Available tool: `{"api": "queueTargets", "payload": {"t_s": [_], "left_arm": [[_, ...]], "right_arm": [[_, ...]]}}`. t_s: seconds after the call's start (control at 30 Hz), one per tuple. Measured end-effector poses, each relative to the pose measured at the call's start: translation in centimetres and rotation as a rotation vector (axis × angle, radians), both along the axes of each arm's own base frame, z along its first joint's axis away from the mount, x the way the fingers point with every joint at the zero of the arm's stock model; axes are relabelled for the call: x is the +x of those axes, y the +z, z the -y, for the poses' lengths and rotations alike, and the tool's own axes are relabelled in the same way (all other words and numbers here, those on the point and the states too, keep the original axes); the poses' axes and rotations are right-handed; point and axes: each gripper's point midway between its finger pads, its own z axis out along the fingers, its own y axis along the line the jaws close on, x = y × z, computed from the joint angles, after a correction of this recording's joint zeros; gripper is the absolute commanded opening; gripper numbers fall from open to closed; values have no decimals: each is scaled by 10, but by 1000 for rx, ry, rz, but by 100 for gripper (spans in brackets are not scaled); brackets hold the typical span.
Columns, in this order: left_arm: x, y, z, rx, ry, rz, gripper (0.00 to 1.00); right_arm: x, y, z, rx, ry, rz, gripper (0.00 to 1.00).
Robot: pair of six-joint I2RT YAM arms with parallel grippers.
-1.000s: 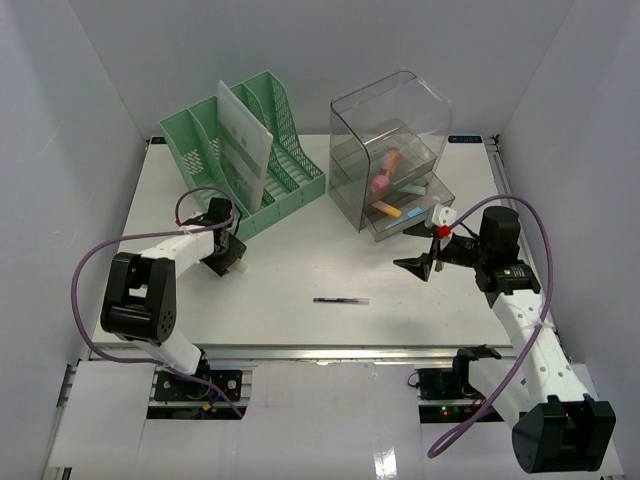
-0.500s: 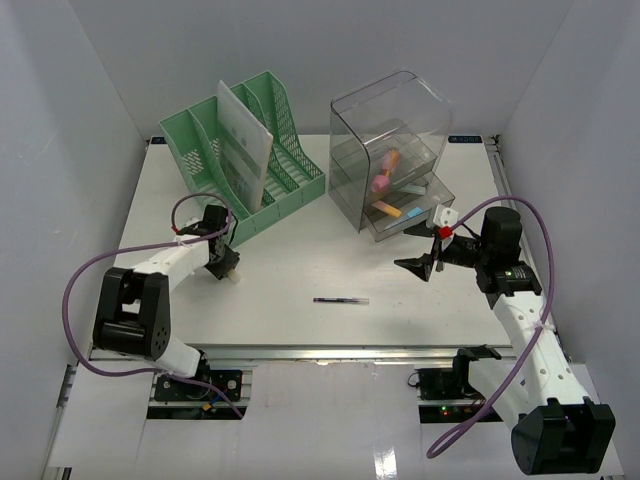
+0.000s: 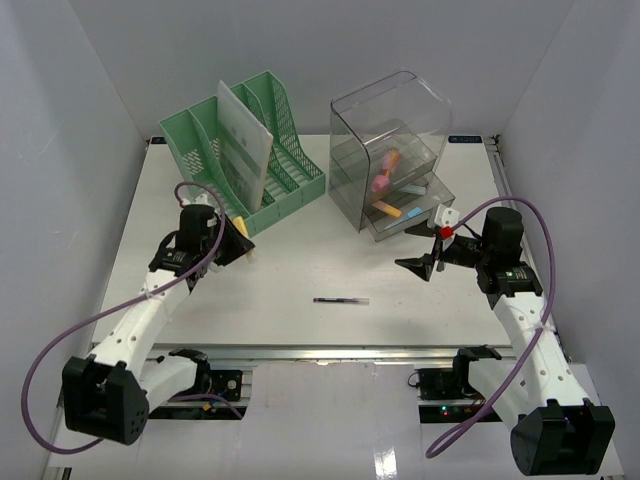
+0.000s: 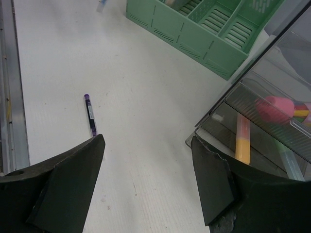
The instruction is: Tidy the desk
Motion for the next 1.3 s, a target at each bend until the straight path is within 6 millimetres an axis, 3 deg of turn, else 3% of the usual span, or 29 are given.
{"api": "queueTargets", "payload": {"t_s": [0.1,0.27,0.4,0.53,0.7,0.93,1.17,1.3], "left_arm": [[-21,17,54,-61,-267,78,0],[-60,25,140,-53,-656,153,0],[-72,32,203,17,-887,239,0],[-52,45,262,89,-1005,360,0],[-3,55,314,178,-1033,477,0],[61,47,355,302,-963,559,2],[101,26,368,421,-899,583,10],[118,8,368,480,-866,574,24]], "right_arm": [[4,0,5,-4,-25,1,77],[16,-2,21,-16,-113,-1,76],[26,-1,39,-20,-200,-4,75],[29,3,49,-17,-245,9,75],[30,6,55,-14,-268,15,75],[26,10,53,-3,-252,23,74],[22,12,50,7,-236,25,74],[21,13,50,9,-232,28,74]]}}
